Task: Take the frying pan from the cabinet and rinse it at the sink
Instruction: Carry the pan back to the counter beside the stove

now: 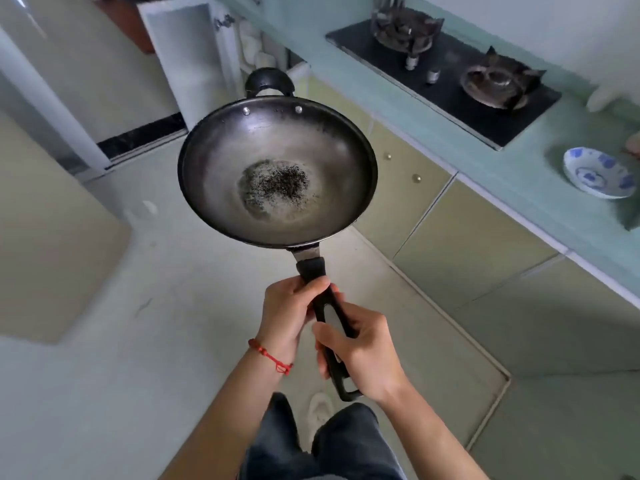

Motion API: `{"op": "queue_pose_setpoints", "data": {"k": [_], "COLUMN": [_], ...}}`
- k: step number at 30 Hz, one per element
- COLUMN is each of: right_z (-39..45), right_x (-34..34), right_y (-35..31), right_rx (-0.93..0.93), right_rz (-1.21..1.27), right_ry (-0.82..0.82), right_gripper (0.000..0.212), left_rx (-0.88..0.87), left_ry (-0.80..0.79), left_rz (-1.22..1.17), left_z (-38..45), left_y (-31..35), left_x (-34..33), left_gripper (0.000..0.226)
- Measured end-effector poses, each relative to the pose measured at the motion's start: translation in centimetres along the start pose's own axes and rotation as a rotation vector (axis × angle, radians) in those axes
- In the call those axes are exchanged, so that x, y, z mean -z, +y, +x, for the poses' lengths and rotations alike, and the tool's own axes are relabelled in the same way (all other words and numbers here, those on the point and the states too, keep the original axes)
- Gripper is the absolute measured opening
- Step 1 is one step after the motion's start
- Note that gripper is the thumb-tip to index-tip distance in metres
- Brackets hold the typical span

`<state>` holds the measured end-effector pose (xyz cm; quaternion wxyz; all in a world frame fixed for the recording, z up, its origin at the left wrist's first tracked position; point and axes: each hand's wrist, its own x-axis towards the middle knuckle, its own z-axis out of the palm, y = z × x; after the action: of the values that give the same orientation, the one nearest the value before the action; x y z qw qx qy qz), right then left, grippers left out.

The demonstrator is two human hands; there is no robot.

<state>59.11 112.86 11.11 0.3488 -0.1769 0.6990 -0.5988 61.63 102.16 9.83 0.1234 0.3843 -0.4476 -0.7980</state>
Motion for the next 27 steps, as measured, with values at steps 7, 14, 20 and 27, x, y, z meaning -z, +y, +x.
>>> {"op": "queue_pose_setpoints", "data": {"k": [7, 14, 20, 27], "right_z": [5.6, 12.8, 20.5, 28.7], "right_x": [-3.4, -9.5, -17.8, -25.9], "right_y": [-1.5, -2.9, -5.2, -9.0], "right_rx": [-0.023, -0.012, -0.015, -0.007], "right_rz": [-0.004, -0.150, -0.166, -0.130], "right_ry": [-0.262, -0.412, -0.437, -0.424], "right_gripper": [0.018, 0.013, 0.013, 0.014], "left_rx": [-0.087, -0.129, -0.131, -0.126], "left_ry": [0.208, 0.337, 0.370, 0.349], "left_rz": [-0.097, -0.188, -0.165, -0.144], "left_z": [2.4, 7.2, 13.6, 20.3], "left_y": [2.7, 6.6, 12.7, 20.6], "left_x": [4.3, 10.5, 17.8, 24.5], "left_gripper": [0.015, 0.013, 0.012, 0.012]}}
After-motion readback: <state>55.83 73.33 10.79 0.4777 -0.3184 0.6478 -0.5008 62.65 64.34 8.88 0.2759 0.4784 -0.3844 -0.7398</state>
